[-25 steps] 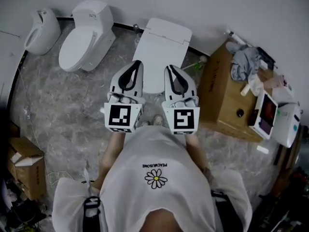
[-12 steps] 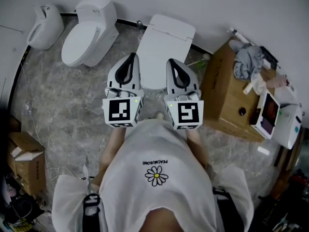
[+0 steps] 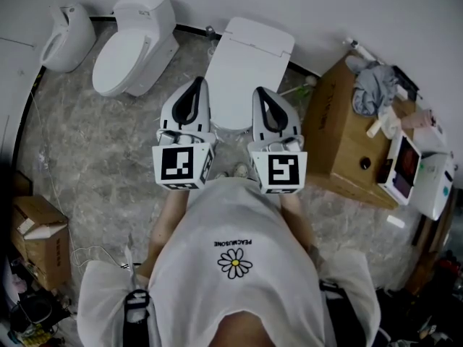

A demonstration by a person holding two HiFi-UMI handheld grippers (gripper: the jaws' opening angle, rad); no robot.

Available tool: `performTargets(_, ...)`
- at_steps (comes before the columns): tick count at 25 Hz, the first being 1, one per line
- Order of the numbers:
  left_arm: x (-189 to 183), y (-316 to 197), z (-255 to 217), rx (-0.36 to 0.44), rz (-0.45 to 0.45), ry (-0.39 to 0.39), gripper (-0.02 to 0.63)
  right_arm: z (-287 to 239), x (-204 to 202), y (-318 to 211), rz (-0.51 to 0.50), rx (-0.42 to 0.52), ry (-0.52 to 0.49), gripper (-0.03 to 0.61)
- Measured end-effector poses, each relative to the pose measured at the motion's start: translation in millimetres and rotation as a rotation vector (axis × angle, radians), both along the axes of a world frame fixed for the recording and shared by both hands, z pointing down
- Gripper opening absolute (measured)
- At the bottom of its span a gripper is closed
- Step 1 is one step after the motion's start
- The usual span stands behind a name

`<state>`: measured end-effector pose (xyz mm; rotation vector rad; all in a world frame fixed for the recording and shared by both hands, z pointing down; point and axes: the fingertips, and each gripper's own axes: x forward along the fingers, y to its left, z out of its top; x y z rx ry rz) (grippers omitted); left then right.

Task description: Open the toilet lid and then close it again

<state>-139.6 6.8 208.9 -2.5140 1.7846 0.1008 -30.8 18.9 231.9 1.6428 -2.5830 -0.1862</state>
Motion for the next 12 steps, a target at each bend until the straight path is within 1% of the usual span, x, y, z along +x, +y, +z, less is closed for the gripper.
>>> performTargets(4, 0, 1, 2, -0.008, 0.006, -0.006, 0.026, 1, -1, 2, 0.005, -0.004, 0.003, 0.029)
performTargets(12, 12, -7, 10, -0.021, 0.032, -0.010, 0.026, 10, 5, -3, 0.011, -0.025, 0.014, 0.029)
